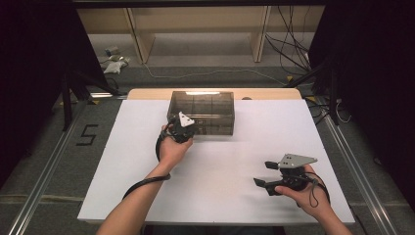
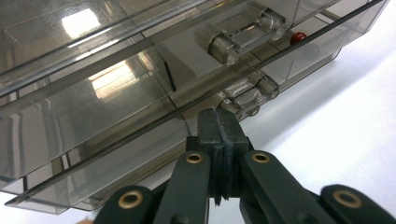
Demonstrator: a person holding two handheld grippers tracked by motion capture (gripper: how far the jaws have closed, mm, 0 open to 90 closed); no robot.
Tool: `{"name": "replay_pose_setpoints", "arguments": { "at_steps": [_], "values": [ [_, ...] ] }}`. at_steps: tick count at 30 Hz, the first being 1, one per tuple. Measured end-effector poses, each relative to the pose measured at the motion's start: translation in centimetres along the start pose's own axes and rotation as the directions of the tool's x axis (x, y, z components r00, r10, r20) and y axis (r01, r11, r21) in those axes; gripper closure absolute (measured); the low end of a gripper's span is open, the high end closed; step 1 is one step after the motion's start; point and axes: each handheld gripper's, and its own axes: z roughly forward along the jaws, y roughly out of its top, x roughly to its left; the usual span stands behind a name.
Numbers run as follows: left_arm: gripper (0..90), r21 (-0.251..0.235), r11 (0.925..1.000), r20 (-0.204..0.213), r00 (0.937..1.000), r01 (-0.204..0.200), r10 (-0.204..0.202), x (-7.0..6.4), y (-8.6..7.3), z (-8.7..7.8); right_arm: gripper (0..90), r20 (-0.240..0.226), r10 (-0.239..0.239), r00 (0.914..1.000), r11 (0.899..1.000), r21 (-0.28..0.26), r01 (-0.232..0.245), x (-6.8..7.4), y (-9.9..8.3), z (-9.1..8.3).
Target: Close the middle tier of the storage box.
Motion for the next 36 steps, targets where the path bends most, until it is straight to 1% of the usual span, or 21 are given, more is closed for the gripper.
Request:
{"name": "replay_pose_setpoints", "arguments": {
  "at_steps": [6, 11, 13, 15, 23, 24, 27, 29, 36],
  "values": [
    [89.9, 0.006, 1.0000, 0.000, 1.0000, -0.003, 0.003, 0.10, 0.06, 0.12, 23.4, 0.000, 0.000, 1.0000, 1.000, 0.000, 0.000, 0.00, 0.00, 0.00],
    [89.9, 0.005, 1.0000, -0.005, 1.0000, 0.004, -0.004, 0.14, 0.08, 0.27, 23.3, 0.000, 0.000, 1.0000, 1.000, 0.000, 0.000, 0.00, 0.00, 0.00],
    [89.9, 0.009, 1.0000, -0.007, 1.0000, -0.003, 0.003, 0.20, 0.12, 0.29, 23.3, 0.000, 0.000, 1.0000, 1.000, 0.000, 0.000, 0.00, 0.00, 0.00],
    [89.9, 0.004, 1.0000, -0.007, 1.0000, 0.005, -0.005, 0.18, 0.15, 0.37, 23.3, 0.000, -0.001, 1.0000, 1.000, 0.000, 0.001, 0.00, 0.00, 0.00],
    [89.9, 0.012, 0.9999, -0.015, 0.9999, 0.006, -0.006, 0.30, 0.28, 0.65, 23.3, -0.001, 0.000, 1.0000, 1.000, 0.000, 0.000, 0.00, 0.00, 0.00],
    [89.9, 0.009, 0.9999, -0.016, 0.9998, 0.014, -0.014, 0.30, 0.30, 0.73, 23.3, -0.001, 0.000, 1.0000, 1.000, 0.000, 0.000, 0.00, 0.00, 0.00],
    [89.9, 0.011, 0.9998, -0.017, 0.9997, 0.019, -0.019, 0.35, 0.42, 0.86, 23.3, -0.001, 0.001, 1.0000, 1.000, 0.000, -0.001, -0.01, -0.01, 0.00],
    [89.9, 0.011, 0.9998, -0.016, 0.9998, 0.014, -0.014, 0.35, 0.49, 0.93, 23.3, 0.000, 0.000, 1.0000, 1.000, -0.001, 0.000, -0.01, -0.01, 0.00],
    [89.9, 0.012, 0.9998, -0.020, 0.9997, 0.016, -0.015, 0.26, 0.59, 0.97, 23.3, -0.001, 0.002, 1.0000, 1.000, 0.000, -0.002, 0.00, -0.01, 0.01]
  ]
}}
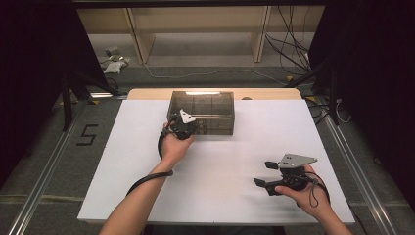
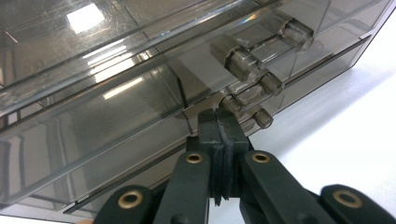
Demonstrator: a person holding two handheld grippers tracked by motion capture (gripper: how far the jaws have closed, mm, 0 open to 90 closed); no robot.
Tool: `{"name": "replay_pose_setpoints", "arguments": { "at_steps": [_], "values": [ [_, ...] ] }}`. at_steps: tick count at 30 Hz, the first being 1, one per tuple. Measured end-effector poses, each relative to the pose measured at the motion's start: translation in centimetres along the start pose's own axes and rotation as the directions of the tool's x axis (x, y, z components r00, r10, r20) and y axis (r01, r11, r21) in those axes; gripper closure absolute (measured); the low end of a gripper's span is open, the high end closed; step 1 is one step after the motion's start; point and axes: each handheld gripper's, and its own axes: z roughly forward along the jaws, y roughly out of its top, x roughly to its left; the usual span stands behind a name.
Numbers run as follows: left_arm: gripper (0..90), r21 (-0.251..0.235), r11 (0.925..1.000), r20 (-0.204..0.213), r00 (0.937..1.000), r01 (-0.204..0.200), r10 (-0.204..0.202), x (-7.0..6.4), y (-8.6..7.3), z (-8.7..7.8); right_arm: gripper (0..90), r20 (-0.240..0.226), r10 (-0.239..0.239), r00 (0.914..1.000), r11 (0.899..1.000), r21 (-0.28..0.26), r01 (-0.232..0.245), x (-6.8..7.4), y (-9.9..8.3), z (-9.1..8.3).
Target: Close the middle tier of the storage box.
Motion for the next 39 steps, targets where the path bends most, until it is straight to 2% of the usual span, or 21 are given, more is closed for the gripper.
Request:
{"name": "replay_pose_setpoints", "arguments": {
  "at_steps": [5, 7, 10, 12, 16, 18, 25, 32, 35, 38, 39],
  "values": [
    [89.8, -0.008, 0.9999, -0.002, 1.0000, -0.009, 0.009, -0.1, 0.0, -0.1, 23.3, 0.000, -0.002, 1.0000, 1.000, 0.000, 0.002, 0.0, 0.0, 0.0],
    [89.8, -0.016, 0.9998, 0.011, 0.9999, -0.006, 0.006, -0.1, 0.0, -0.4, 23.3, 0.001, -0.003, 1.0000, 1.000, -0.001, 0.003, 0.0, 0.0, 0.0],
    [89.8, -0.031, 0.9993, 0.025, 0.9994, -0.022, 0.023, -0.4, -0.1, -1.2, 23.3, 0.001, 0.004, 1.0000, 1.000, -0.001, -0.004, 0.0, 0.0, 0.0],
    [89.8, -0.041, 0.9984, 0.016, 0.9991, -0.038, 0.038, -0.5, 0.1, -1.8, 23.3, -0.001, 0.005, 1.0000, 1.000, -0.001, -0.005, 0.0, 0.0, 0.0],
    [89.8, -0.064, 0.9972, 0.010, 0.9992, -0.039, 0.040, -0.3, 0.8, -2.4, 23.3, 0.001, 0.001, 1.0000, 1.000, 0.001, -0.001, 0.0, 0.0, 0.1],
    [89.9, -0.067, 0.9968, -0.005, 0.9991, -0.042, 0.042, -0.2, 1.1, -2.5, 23.3, 0.002, -0.002, 1.0000, 1.000, 0.001, 0.002, 0.1, 0.0, 0.1],
    [89.9, -0.055, 0.9979, -0.015, 0.9994, -0.033, 0.033, 0.3, 1.6, -2.0, 23.3, 0.000, 0.003, 1.0000, 1.000, -0.001, -0.003, 0.0, 0.0, 0.1],
    [89.8, -0.055, 0.9979, -0.019, 0.9993, -0.033, 0.032, 0.2, 1.5, -1.8, 23.3, 0.001, 0.002, 1.0000, 1.000, 0.001, -0.002, 0.0, 0.0, 0.0],
    [89.6, -0.063, 0.9972, -0.014, 0.9991, -0.040, 0.039, 0.1, 1.6, -2.1, 23.3, 0.000, -0.001, 1.0000, 1.000, -0.001, 0.001, 0.0, 0.0, 0.0],
    [89.4, -0.058, 0.9964, -0.007, 0.9981, -0.062, 0.062, -0.1, 1.6, -2.6, 23.3, 0.002, 0.003, 1.0000, 1.000, -0.002, -0.003, 0.0, 0.0, 0.0],
    [87.0, -0.052, 0.9951, -0.009, 0.9965, -0.084, 0.083, -0.2, 1.6, -2.8, 23.3, 0.002, 0.004, 1.0000, 1.000, -0.001, -0.004, 0.0, 0.0, 0.0]
  ]
}}
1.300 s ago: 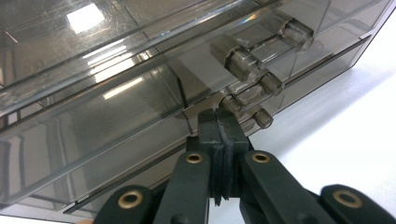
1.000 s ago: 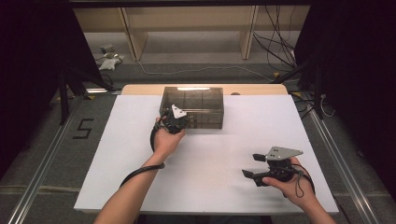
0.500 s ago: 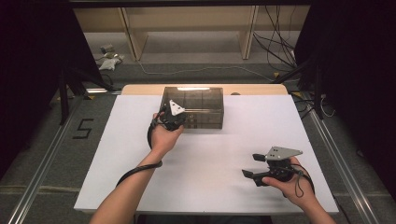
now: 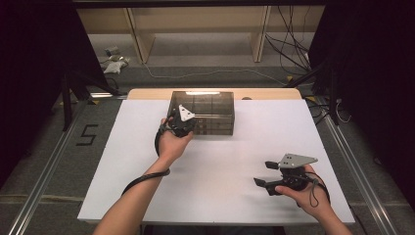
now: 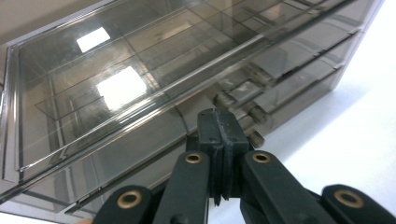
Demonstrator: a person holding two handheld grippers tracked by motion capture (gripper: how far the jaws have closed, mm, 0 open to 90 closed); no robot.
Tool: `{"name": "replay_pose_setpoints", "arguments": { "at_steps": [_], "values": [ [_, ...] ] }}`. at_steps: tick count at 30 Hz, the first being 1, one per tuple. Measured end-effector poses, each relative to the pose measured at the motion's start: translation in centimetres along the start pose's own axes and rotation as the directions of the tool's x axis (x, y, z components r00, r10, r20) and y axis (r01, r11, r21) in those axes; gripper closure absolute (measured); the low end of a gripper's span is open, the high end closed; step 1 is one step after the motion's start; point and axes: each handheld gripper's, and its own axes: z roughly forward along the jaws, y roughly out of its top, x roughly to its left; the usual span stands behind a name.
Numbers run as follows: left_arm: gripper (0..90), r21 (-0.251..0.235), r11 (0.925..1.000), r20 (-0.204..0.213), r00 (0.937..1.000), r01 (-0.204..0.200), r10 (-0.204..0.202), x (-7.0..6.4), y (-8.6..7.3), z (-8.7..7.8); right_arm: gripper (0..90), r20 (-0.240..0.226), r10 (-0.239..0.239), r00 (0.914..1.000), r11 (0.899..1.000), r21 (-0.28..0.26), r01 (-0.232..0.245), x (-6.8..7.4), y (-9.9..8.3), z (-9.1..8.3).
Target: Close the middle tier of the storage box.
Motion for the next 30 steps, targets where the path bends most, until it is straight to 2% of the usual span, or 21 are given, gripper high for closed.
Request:
{"name": "replay_pose_setpoints", "arguments": {
  "at_steps": [4, 7, 15, 23, 30],
  "values": [
    [84.0, 0.004, 0.9996, -0.003, 0.9996, -0.027, 0.027, -0.1, -0.2, -0.7, 23.3, -0.001, -0.006, 1.0000, 1.000, 0.001, 0.006, 0.0, 0.0, 0.0],
    [82.1, 0.005, 0.9998, 0.018, 0.9997, -0.017, 0.017, -0.1, -0.4, -1.3, 23.3, 0.000, -0.006, 1.0000, 1.000, 0.001, 0.006, 0.0, 0.0, 0.0],
    [73.1, 0.003, 0.9993, 0.048, 0.9982, -0.036, 0.036, -0.2, -0.9, -3.1, 23.3, 0.001, -0.006, 1.0000, 1.000, 0.002, 0.006, 0.0, 0.0, 0.0],
    [69.0, -0.006, 0.9995, 0.064, 0.9974, -0.033, 0.033, -0.2, -1.3, -4.0, 23.3, 0.001, -0.005, 1.0000, 1.000, 0.001, 0.005, 0.0, 0.0, 0.0],
    [63.3, -0.016, 0.9999, 0.109, 0.9941, 0.003, -0.001, -0.5, -1.9, -4.9, 23.3, 0.001, -0.004, 1.0000, 1.000, 0.001, 0.004, 0.0, 0.0, 0.0]
  ]
}}
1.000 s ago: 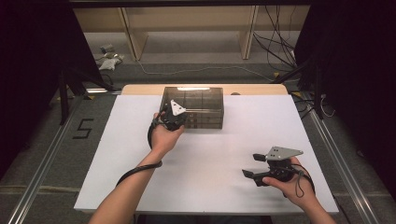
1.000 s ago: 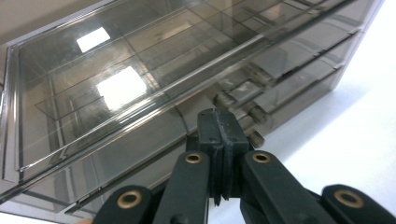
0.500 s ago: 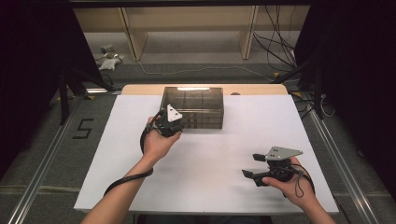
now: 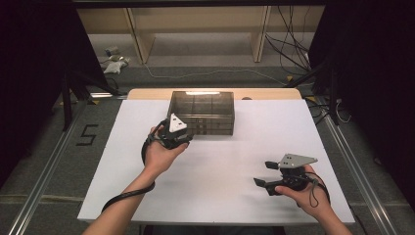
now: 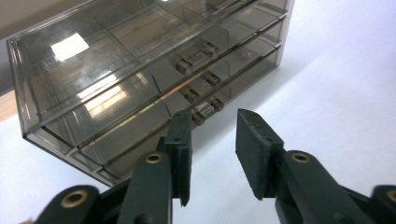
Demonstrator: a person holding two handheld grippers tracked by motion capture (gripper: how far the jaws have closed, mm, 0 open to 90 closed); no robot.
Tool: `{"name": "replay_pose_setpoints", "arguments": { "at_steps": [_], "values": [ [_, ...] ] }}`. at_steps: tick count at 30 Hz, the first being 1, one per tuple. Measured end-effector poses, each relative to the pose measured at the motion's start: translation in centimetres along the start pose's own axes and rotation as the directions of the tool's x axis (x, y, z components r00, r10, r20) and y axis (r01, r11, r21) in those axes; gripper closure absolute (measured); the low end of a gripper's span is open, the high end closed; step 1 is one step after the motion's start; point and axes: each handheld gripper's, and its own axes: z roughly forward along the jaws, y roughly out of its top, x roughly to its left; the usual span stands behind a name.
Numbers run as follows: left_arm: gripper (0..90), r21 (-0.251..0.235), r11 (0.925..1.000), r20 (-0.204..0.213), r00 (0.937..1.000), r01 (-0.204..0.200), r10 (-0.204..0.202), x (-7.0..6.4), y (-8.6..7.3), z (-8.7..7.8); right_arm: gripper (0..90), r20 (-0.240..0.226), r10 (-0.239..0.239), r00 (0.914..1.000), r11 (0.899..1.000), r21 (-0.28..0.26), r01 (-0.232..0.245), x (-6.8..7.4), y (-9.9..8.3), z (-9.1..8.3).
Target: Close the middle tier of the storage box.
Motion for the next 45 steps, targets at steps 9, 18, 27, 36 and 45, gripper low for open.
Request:
{"name": "replay_pose_setpoints", "arguments": {
  "at_steps": [9, 18, 27, 36, 45],
  "values": [
    [57.3, -0.002, 1.0000, 0.036, 0.9994, -0.001, 0.001, -0.9, -1.2, -1.5, 23.3, 0.000, -0.001, 1.0000, 1.000, 0.000, 0.001, 0.0, 0.0, 0.0],
    [51.2, -0.014, 0.9998, 0.073, 0.9973, 0.012, -0.010, -1.8, -2.0, -3.2, 23.3, 0.000, 0.000, 1.0000, 1.000, 0.000, 0.000, 0.1, 0.0, 0.0],
    [35.0, 0.001, 0.9989, 0.118, 0.9919, 0.047, -0.047, -2.8, -3.0, -4.5, 23.2, -0.001, -0.002, 1.0000, 1.000, 0.001, 0.002, 0.1, 0.0, 0.0],
    [17.3, 0.000, 0.9990, 0.139, 0.9893, 0.044, -0.044, -3.4, -4.0, -5.8, 23.2, -0.008, -0.010, 0.9999, 1.000, -0.002, 0.010, 0.2, 0.0, 0.0],
    [8.1, -0.017, 0.9993, 0.165, 0.9858, 0.033, -0.030, -2.5, -6.1, -7.7, 23.2, -0.015, -0.017, 0.9998, 1.000, -0.002, 0.016, 0.4, 0.1, 0.0]
  ]
}}
